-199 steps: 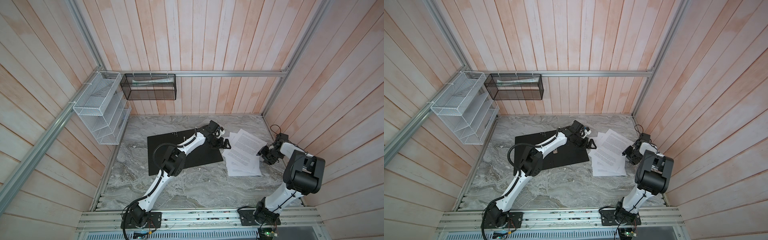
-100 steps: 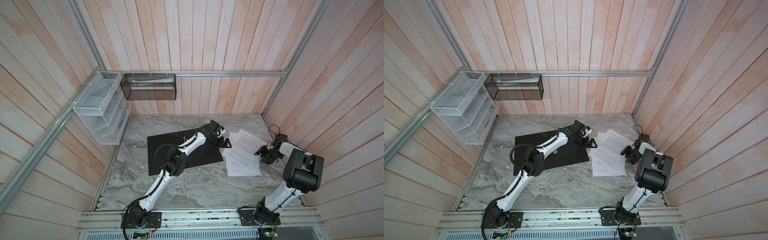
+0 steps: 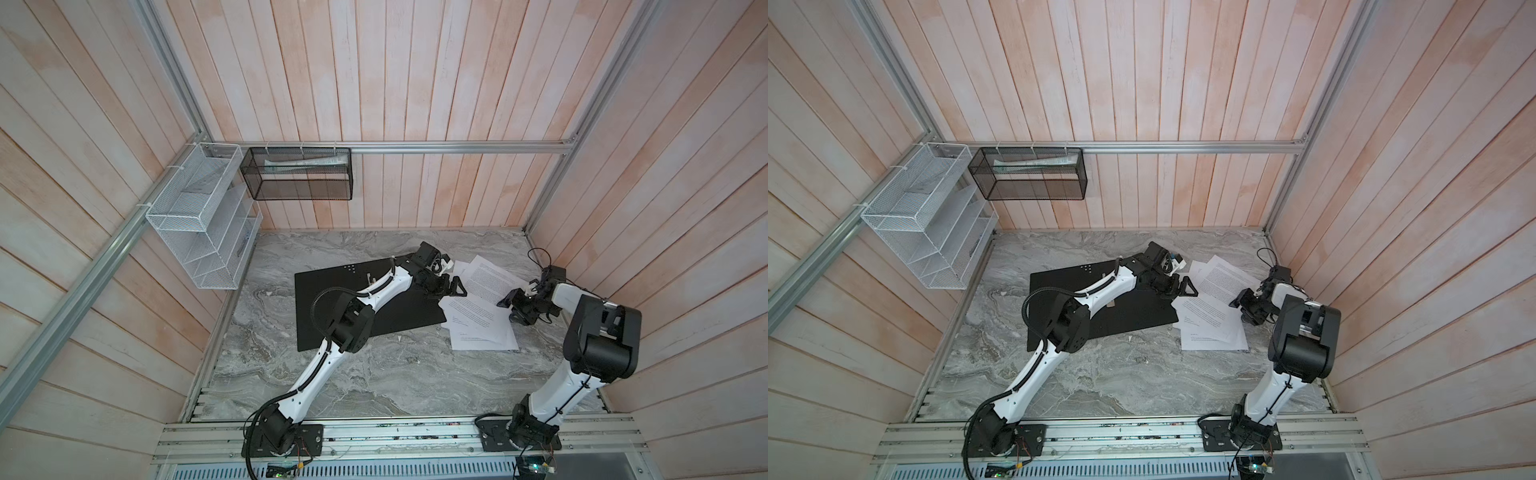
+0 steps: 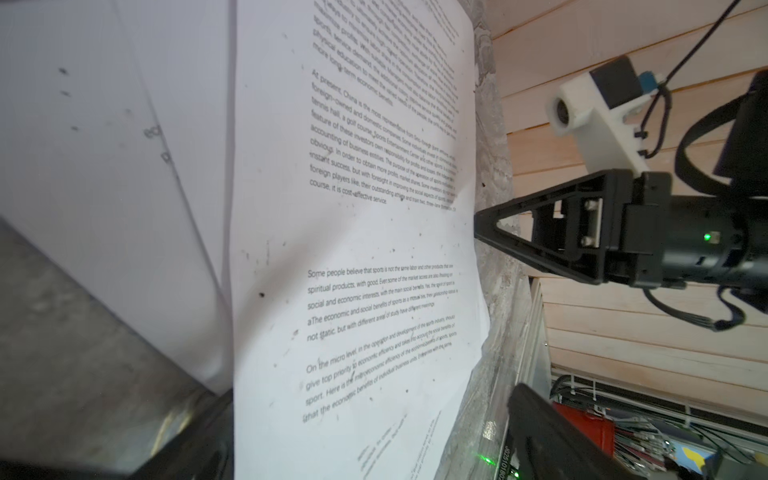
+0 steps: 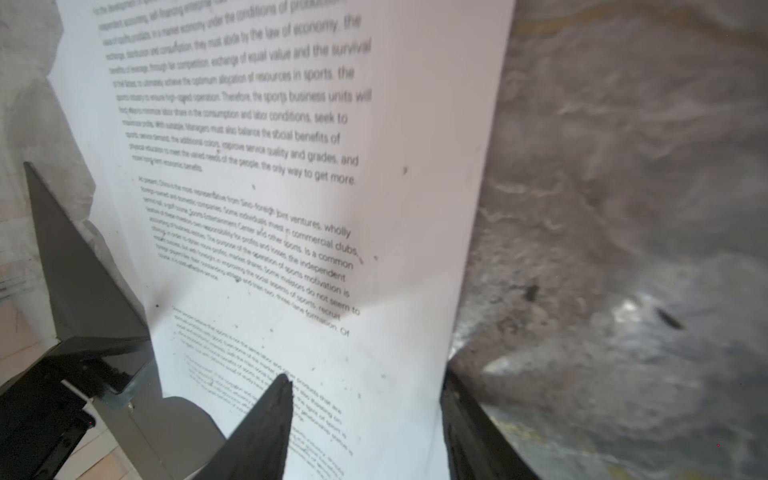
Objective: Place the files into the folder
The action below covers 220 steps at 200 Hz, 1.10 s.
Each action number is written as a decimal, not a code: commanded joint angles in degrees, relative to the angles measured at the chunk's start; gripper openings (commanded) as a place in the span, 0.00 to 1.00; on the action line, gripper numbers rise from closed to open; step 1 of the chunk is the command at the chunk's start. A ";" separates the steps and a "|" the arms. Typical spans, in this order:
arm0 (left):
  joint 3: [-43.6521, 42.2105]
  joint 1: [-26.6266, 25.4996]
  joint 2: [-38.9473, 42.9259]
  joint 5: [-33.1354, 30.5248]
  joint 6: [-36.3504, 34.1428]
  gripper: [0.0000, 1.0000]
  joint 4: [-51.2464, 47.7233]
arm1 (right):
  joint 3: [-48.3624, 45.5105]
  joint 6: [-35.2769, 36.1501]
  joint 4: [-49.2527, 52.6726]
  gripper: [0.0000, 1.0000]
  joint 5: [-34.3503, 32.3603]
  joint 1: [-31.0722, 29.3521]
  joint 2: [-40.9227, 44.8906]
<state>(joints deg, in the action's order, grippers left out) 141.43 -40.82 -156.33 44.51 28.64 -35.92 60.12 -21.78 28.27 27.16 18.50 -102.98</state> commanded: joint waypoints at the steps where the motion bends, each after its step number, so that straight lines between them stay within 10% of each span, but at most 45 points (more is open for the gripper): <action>1: -2.54 -0.32 -3.90 2.47 1.93 1.00 -1.03 | -3.76 0.42 3.57 0.59 2.90 -0.81 -3.32; 220: -6.92 0.74 10.51 7.63 -2.69 1.00 -0.49 | -6.22 -0.59 0.56 0.18 12.62 0.72 12.67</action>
<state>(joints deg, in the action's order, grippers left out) 136.03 -40.21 -147.85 51.03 26.68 -37.08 53.84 -23.05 29.10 36.91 19.11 -89.89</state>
